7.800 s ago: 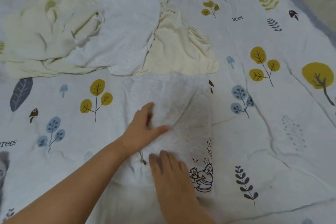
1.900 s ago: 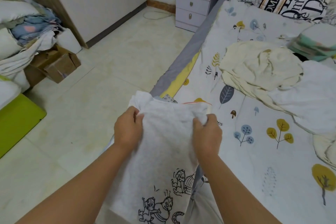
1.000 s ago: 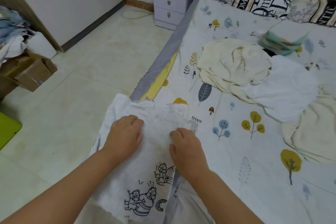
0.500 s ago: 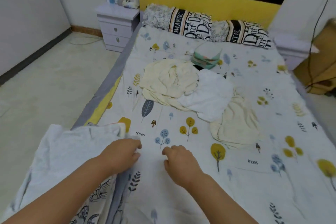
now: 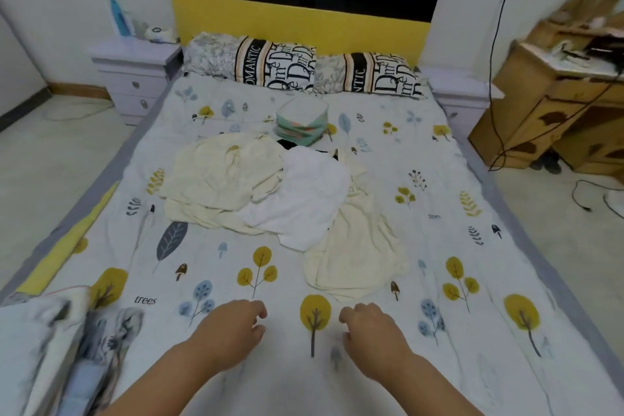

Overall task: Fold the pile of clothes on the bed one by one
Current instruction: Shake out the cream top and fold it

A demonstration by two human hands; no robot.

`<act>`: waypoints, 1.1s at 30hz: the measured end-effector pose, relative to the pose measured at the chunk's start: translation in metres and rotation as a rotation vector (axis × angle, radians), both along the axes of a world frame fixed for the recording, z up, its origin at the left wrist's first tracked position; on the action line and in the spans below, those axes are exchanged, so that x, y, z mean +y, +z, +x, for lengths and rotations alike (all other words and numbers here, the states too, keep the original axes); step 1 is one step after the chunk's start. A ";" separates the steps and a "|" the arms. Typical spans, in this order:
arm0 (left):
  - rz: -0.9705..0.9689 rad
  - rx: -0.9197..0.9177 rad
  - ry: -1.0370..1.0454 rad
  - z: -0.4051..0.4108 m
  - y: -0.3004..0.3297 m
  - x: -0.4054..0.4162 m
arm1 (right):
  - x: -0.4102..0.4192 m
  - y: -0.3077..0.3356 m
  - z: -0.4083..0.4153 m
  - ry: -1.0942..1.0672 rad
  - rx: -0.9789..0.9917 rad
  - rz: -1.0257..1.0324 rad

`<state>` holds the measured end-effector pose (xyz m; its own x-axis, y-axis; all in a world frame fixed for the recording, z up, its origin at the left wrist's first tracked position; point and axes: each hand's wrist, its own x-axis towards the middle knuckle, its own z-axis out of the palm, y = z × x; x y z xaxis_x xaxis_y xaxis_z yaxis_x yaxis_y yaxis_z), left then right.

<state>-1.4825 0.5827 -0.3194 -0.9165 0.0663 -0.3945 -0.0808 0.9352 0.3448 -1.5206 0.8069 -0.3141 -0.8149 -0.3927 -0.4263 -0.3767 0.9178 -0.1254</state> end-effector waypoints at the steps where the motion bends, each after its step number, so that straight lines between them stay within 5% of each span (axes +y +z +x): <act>1: -0.004 -0.010 -0.009 -0.008 -0.006 0.010 | 0.012 -0.007 -0.009 -0.016 0.001 0.009; 23: -0.132 -0.083 -0.103 -0.192 -0.216 0.116 | 0.072 -0.204 -0.168 -0.250 0.014 0.030; 28: -0.079 0.006 -0.113 -0.203 -0.231 0.123 | 0.067 -0.220 -0.177 -0.182 -0.074 0.076; 33: 0.239 -0.064 -0.106 -0.196 -0.189 0.110 | 0.060 -0.214 -0.157 -0.127 0.056 -0.066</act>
<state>-1.6781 0.6932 -0.5080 -0.8730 0.2591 -0.4131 -0.0154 0.8321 0.5544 -1.6779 0.8666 -0.5281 -0.8814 -0.3107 -0.3559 -0.2663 0.9490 -0.1689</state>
